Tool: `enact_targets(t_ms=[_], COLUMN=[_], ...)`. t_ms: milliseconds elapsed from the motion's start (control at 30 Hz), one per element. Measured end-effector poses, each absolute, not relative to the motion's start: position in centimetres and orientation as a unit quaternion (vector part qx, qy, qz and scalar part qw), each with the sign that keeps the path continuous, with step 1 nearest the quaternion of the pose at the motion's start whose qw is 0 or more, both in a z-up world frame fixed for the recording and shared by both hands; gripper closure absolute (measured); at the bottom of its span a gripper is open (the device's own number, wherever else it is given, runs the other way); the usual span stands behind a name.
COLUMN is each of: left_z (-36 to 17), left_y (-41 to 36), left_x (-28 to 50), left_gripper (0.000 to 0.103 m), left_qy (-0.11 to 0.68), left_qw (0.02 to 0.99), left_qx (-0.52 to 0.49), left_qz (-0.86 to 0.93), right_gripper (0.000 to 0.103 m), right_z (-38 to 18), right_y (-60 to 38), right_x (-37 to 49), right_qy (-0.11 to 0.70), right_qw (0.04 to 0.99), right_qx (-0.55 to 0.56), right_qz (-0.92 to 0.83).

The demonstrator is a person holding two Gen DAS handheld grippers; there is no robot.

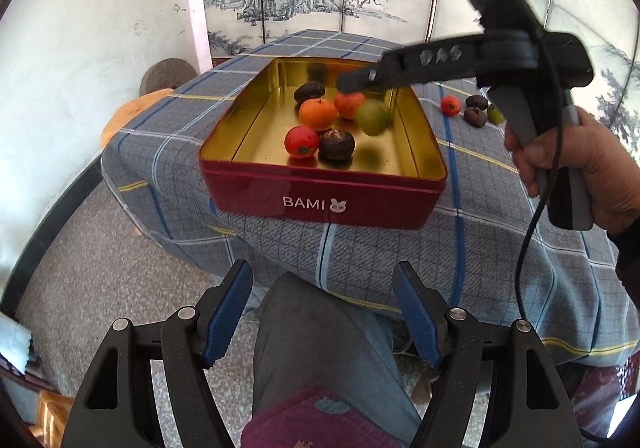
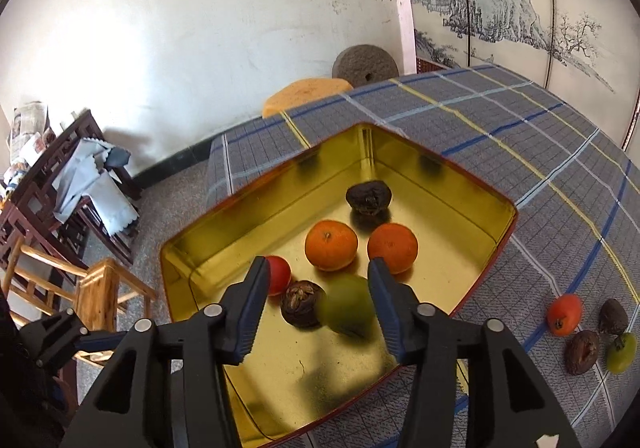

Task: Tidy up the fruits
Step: 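Move the open left gripper toward the remaining fruits on the cloth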

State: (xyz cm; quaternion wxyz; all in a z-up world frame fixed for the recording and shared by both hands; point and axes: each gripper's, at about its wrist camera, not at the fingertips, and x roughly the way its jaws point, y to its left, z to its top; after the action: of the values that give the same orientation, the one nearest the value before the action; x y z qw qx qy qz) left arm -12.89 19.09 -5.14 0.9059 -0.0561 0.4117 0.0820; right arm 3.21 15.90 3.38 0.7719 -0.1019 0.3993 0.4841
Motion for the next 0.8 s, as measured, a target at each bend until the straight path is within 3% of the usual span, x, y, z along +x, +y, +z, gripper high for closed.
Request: enact_targets(t_ms=[100,433,800], left_z=[-5.2,-4.8,-3.5], left_y=[18.9,17.6,14.0], left_x=[-12.9,-13.0,-11.7], left_gripper=[0.03,0.028,0.027], left_qy=[0.415,0.416,0.413], left_qw=[0.904,0.905,0.907], left_qx=[-0.053,-0.025,0.036], left_qz=[0.084,0.088,0.074], right_gripper=[0.05,0.025,0.024], right_z=[4.3,4.5,1.0], right_y=[15.0,5.9,-12.2], right_x=[2.9,0.8,1.5], right_qy=[0.388,0.367,0.403], right_qw=[0.779,0.823,0.888], right_qx=[-0.089,-0.049,-0.046], right_qz=[0.485,0.431,0.218])
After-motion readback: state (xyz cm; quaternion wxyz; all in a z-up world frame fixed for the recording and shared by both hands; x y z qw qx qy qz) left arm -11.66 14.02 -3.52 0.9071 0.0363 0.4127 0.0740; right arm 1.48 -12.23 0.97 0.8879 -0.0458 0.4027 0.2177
